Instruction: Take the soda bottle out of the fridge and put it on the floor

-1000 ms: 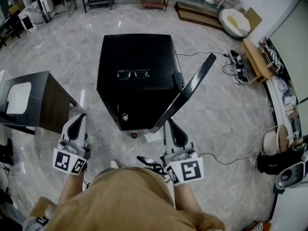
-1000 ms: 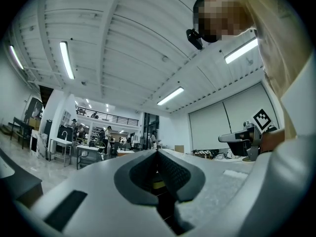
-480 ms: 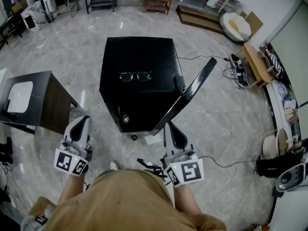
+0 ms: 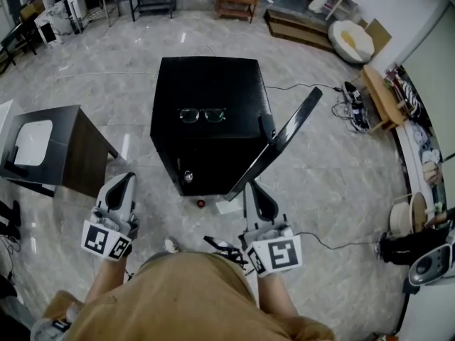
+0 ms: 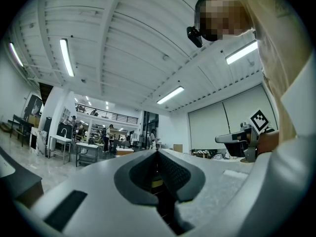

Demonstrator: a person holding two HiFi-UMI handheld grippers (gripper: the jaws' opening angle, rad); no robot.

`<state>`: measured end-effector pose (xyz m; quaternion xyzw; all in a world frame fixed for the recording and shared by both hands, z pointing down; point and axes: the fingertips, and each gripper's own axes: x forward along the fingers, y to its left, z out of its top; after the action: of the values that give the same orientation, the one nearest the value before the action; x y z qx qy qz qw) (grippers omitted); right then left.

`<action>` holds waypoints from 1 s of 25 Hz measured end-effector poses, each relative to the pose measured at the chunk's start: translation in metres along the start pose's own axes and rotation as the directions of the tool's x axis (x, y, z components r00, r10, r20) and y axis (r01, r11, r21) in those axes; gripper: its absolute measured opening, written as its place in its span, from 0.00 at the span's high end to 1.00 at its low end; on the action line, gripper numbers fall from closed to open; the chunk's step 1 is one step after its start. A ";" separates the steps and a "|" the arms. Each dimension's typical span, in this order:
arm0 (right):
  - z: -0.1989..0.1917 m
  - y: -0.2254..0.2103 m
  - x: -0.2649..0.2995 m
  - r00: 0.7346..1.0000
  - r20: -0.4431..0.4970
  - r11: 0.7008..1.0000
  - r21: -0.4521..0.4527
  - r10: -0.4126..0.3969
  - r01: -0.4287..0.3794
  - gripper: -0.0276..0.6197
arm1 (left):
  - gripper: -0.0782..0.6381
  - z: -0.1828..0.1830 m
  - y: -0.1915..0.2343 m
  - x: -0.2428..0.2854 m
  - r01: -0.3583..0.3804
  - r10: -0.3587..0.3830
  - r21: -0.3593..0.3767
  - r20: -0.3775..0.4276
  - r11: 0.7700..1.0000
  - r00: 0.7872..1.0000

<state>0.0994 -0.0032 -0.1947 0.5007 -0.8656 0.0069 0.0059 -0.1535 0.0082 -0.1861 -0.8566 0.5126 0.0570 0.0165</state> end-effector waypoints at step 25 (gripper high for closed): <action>-0.019 0.012 -0.021 0.999 -0.042 1.000 -0.011 0.000 0.000 0.96 | 0.89 -0.011 -0.018 -0.008 0.023 -0.023 -0.025 -0.010 0.999 1.000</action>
<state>0.0990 0.0213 -0.1758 0.5004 -0.8653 0.0126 0.0267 -0.1406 0.0230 -0.1745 -0.8629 0.5019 0.0587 0.0041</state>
